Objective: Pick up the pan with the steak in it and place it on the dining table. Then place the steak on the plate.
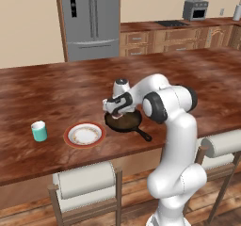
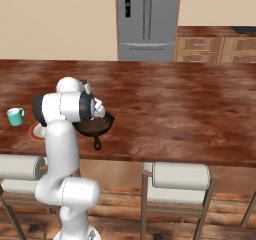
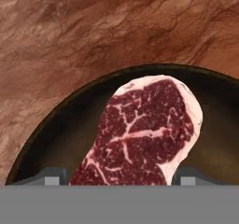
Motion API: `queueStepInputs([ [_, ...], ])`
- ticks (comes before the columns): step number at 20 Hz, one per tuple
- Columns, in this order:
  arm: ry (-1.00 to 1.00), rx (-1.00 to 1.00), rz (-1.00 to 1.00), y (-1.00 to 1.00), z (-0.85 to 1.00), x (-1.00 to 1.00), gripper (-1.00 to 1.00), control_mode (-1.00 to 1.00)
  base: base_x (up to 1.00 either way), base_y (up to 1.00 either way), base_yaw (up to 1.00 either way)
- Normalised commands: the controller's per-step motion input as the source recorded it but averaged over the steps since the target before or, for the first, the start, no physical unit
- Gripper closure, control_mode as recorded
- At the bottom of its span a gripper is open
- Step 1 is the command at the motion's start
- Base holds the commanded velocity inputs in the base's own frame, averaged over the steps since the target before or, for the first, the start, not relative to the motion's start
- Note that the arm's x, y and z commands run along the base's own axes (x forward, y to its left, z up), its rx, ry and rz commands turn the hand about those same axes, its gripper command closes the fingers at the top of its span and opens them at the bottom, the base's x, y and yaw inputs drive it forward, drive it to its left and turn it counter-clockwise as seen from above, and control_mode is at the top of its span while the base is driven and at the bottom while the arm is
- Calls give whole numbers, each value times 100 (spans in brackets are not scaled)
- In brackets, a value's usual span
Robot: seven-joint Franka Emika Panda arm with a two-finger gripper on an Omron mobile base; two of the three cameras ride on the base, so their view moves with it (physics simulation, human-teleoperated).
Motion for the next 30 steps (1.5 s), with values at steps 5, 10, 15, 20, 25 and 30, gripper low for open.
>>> queueStepInputs([
  [5,0,6,2,1,60,-21,100,-100,0,0,0],
  [10,0,0,9,11,30,-57,100,-100,0,0,0],
  [15,0,0,8,54,20,-46,100,-100,0,0,0],
  [20,-2,0,7,65,15,-43,100,-100,0,0,0],
  [25,-2,0,4,81,3,-38,100,-100,0,0,0],
  [30,-4,0,3,83,0,-34,100,-100,0,0,0],
])
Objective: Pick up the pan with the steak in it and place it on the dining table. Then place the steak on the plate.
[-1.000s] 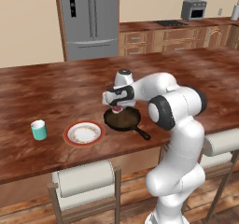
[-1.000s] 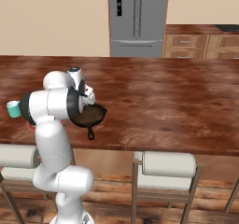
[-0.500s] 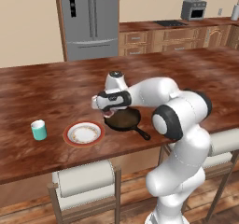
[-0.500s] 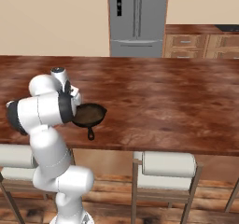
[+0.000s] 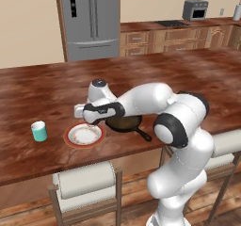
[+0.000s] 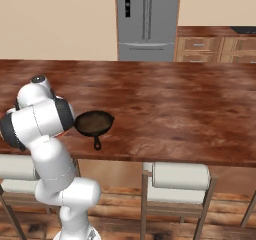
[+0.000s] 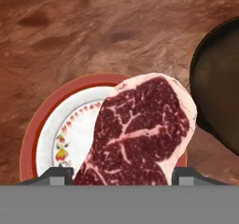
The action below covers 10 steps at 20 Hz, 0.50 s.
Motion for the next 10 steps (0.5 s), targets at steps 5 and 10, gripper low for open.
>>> queueStepInputs([
  [5,-4,0,1,11,1,-6,100,-100,0,0,0],
  [10,1,1,0,1,-18,0,100,-100,0,0,0],
])
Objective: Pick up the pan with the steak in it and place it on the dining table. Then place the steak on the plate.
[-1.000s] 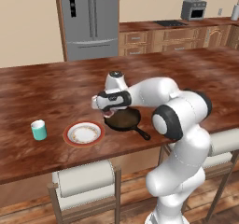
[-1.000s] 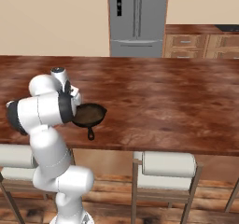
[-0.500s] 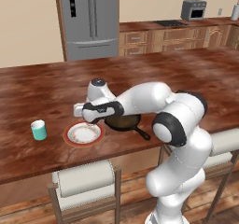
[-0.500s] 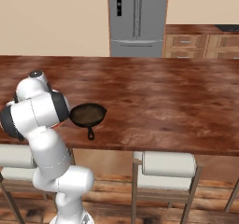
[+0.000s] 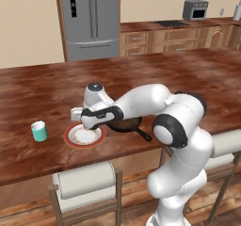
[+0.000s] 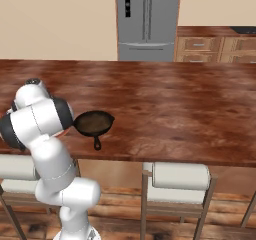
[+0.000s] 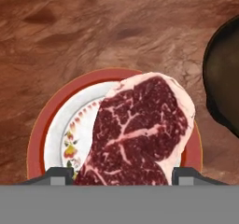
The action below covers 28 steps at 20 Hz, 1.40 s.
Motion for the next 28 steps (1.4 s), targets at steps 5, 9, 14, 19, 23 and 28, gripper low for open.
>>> queueStepInputs([
  [5,1,1,0,4,-29,0,100,-100,0,0,0],
  [9,0,2,0,12,-26,0,100,-100,0,0,0],
  [14,0,0,-1,10,-26,0,100,-100,0,0,0],
  [19,0,0,0,2,-6,0,100,-100,0,0,0],
  [23,0,0,0,0,0,0,-100,-100,0,0,0],
  [28,-2,4,-2,0,22,0,-100,-100,0,0,0],
])
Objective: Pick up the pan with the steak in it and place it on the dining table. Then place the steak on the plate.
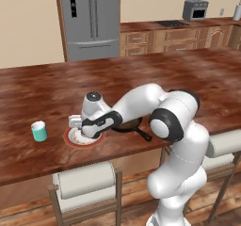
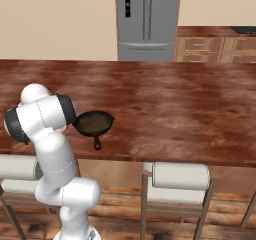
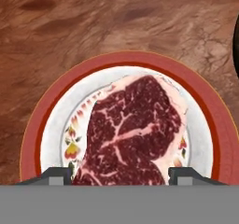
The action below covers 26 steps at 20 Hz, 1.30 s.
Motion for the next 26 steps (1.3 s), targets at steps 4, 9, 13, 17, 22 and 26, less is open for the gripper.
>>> queueStepInputs([
  [4,-3,6,-4,0,42,0,-100,-100,0,0,0],
  [9,-3,5,-3,-3,47,0,-100,-100,0,0,0],
  [13,-10,12,-1,-18,70,-23,-100,-100,0,0,0],
  [17,-12,15,0,-44,54,-62,-100,-100,0,0,0],
  [22,-18,18,0,-63,38,-75,-100,-100,0,0,0],
  [26,-27,16,0,-65,0,-48,-100,-100,0,0,0],
])
